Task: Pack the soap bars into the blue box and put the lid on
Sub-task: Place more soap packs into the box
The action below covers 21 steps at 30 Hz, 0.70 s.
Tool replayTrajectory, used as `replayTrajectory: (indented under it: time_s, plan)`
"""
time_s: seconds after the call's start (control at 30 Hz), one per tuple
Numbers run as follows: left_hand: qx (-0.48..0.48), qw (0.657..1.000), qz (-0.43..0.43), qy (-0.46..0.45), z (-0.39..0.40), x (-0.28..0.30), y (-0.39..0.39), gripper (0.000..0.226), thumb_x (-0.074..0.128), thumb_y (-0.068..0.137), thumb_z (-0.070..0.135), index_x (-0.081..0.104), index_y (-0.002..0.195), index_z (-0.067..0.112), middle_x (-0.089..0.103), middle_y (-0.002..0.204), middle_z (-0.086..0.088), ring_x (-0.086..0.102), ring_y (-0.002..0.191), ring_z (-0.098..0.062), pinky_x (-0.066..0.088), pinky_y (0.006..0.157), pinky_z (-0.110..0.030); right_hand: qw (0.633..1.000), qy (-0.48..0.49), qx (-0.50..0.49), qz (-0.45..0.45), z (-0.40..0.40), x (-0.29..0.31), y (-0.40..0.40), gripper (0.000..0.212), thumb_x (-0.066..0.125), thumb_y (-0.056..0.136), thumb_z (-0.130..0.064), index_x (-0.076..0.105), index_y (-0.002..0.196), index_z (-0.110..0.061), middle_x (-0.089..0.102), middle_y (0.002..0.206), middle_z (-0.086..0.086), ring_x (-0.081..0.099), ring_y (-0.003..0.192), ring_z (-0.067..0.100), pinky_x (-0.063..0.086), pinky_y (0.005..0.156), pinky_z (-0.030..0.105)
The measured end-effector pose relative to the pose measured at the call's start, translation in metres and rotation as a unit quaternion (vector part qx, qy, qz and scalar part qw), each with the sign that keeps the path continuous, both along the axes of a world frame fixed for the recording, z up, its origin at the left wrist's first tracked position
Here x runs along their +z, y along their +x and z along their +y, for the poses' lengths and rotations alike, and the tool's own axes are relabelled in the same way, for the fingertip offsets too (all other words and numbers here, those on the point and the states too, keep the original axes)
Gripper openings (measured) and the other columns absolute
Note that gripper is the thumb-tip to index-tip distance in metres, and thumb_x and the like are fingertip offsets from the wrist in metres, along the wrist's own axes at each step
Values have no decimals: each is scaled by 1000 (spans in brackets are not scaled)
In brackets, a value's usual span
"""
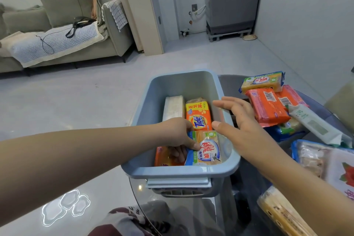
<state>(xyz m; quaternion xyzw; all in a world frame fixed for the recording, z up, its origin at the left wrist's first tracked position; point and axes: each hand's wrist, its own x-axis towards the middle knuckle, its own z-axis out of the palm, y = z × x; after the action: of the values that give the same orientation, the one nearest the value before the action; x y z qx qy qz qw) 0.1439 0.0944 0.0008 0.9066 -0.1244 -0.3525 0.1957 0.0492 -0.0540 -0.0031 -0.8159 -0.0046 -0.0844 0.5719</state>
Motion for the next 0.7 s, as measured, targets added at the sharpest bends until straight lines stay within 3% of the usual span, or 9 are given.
replayTrajectory:
  time_s: [0.17, 0.3, 0.43, 0.53, 0.7]
  plan:
    - [-5, 1000, -23, 9, -1, 4, -4, 63, 68, 83, 34, 42, 137, 15, 61, 77, 4, 60, 47, -8, 50, 45, -16, 1000, -7, 14, 3, -1, 0, 1, 41, 56, 90, -17, 43, 125, -34, 27, 126, -20, 30, 87, -40, 34, 65, -11]
    - [-17, 998, -40, 45, 1, 18, -12, 51, 57, 88, 45, 53, 129, 15, 64, 80, 4, 62, 53, -8, 51, 48, -16, 1000, -9, 30, -7, -3, 1, -5, 40, 54, 91, -20, 45, 128, -32, 29, 130, -22, 28, 83, -44, 31, 62, -12]
    - [-59, 971, -223, 65, 2, 36, -30, 43, 49, 90, 51, 61, 118, 21, 66, 97, 0, 62, 77, -13, 50, 67, -25, 999, -12, 13, -36, -10, 2, -15, 28, 55, 90, -25, 54, 116, -36, 40, 128, -20, 39, 93, -34, 38, 66, -7]
    - [-12, 960, -267, -80, -2, 52, -46, 32, 51, 90, 48, 65, 108, 25, 64, 92, 6, 65, 81, -12, 53, 69, -27, 998, -15, -30, -58, -19, 3, -21, 16, 58, 88, -27, 63, 101, -34, 58, 113, -15, 53, 95, -16, 44, 71, -1]
    - [19, 924, -299, -239, -23, 67, -76, 19, 52, 92, 35, 67, 102, 29, 68, 91, 9, 62, 81, -1, 45, 63, -11, 993, -5, -94, -72, -36, 7, -36, 5, 65, 84, -27, 69, 82, -29, 68, 90, -10, 60, 80, -4, 45, 69, 11]
